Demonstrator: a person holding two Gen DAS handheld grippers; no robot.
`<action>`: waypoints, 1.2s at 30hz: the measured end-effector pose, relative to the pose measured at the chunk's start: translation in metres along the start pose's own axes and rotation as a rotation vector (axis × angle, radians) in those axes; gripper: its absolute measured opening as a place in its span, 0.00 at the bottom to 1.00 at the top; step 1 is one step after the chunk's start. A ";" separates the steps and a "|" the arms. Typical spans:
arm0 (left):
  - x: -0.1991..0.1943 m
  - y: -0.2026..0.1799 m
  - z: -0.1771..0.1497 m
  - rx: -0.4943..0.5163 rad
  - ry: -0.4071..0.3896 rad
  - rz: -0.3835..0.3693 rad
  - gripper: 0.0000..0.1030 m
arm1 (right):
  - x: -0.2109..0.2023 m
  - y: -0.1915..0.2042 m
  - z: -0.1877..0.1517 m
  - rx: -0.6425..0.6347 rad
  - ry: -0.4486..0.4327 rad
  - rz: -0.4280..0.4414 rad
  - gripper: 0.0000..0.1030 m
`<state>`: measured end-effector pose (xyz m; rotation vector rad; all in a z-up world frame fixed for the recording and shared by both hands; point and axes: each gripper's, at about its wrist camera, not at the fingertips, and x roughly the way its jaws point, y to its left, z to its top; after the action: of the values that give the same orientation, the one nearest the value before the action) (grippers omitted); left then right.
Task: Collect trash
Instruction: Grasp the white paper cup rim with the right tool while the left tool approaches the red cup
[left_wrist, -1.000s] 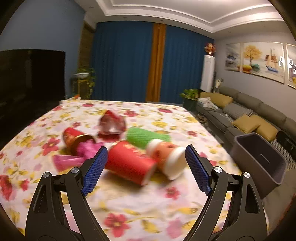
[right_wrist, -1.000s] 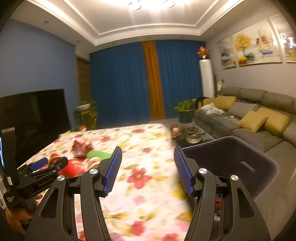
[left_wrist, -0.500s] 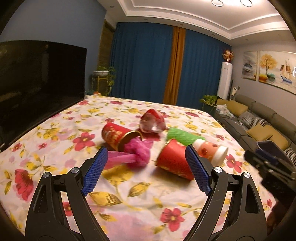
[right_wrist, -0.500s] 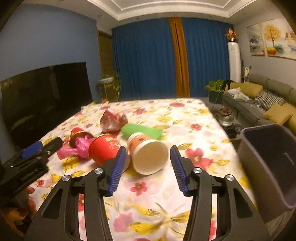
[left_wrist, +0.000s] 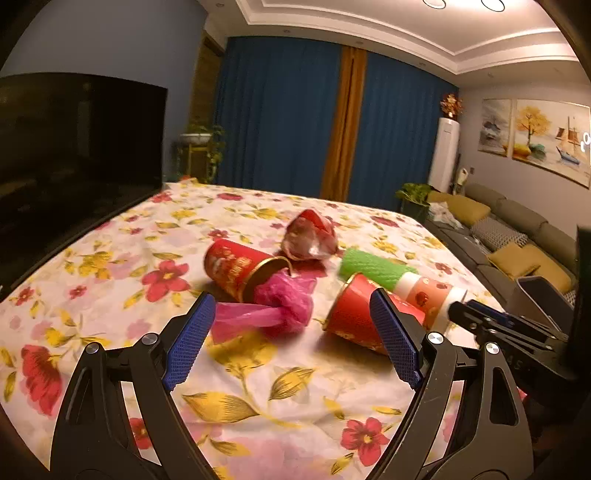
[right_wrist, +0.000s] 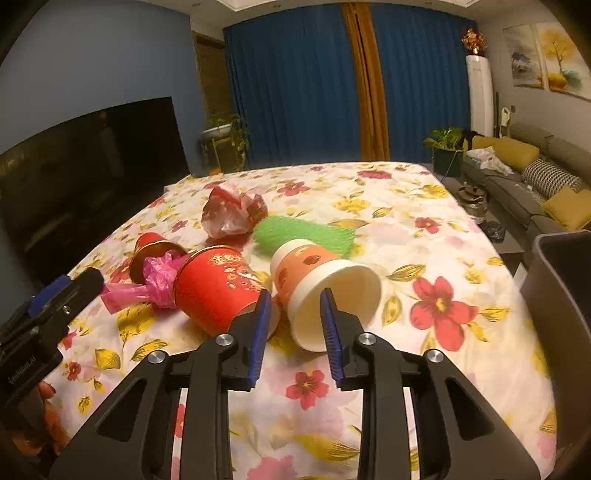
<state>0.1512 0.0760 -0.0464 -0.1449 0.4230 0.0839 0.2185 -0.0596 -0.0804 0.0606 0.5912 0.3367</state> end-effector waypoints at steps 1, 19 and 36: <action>0.002 -0.001 0.000 0.004 0.004 -0.006 0.81 | 0.001 0.001 0.000 -0.002 0.004 0.004 0.25; 0.055 -0.017 0.012 0.014 0.158 -0.179 0.81 | -0.007 -0.004 0.002 -0.026 -0.031 0.010 0.01; 0.066 -0.017 0.014 0.025 0.183 -0.204 0.81 | 0.004 -0.026 0.006 0.097 0.036 0.062 0.26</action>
<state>0.2190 0.0647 -0.0589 -0.1711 0.5889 -0.1366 0.2320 -0.0824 -0.0813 0.1665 0.6422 0.3698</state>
